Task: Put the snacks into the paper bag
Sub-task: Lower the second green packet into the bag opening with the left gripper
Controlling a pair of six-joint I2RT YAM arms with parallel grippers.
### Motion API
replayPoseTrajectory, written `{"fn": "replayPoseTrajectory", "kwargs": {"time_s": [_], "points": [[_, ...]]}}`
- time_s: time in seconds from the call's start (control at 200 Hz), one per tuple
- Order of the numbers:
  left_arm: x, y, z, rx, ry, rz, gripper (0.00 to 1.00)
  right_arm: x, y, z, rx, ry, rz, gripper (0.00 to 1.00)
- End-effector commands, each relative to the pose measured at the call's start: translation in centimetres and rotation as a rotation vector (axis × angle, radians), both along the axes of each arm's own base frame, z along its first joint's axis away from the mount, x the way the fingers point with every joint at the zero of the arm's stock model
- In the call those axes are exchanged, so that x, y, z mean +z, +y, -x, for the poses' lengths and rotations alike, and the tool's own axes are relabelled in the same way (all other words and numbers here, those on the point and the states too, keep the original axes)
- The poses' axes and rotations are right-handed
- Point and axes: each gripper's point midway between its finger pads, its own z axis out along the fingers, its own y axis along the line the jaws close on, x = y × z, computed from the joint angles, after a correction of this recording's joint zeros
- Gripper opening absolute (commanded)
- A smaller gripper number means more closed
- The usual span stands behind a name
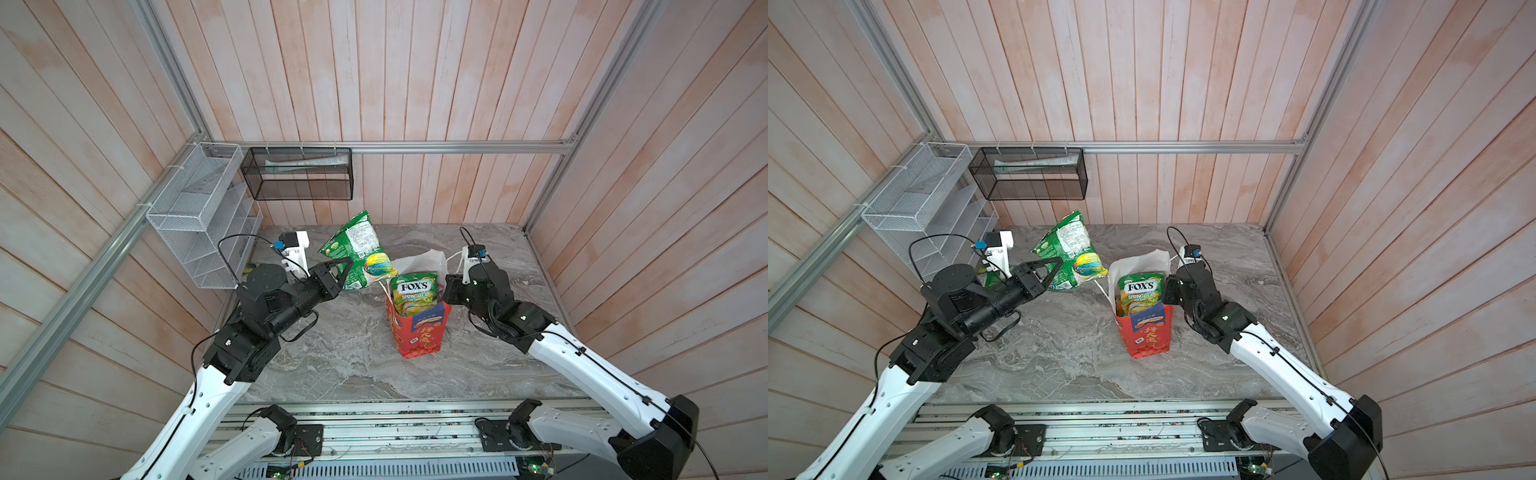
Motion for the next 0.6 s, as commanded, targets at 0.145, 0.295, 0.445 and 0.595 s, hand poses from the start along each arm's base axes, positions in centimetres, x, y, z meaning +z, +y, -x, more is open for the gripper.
{"fn": "replayPoseTrajectory", "kwargs": {"time_s": [0.145,0.295,0.445,0.595], "points": [[4.5,-3.7,0.0,-0.081,-0.126,0.009,0.11,1.0,-0.1,-0.1,-0.007,-0.024,0.007,0.0],[4.5,-7.4,-0.5,-0.122,-0.126,-0.041,0.11,1.0,-0.2,-0.1,-0.007,-0.024,0.006,0.0],[3.4,-10.5,-1.4,-0.153,-0.116,-0.105,0.11,1.1,-0.2,0.0,-0.006,-0.026,0.006,0.0],[0.9,-12.4,-2.8,-0.167,-0.076,-0.169,0.1,1.1,-0.2,0.0,-0.005,-0.026,0.006,0.0]]}}
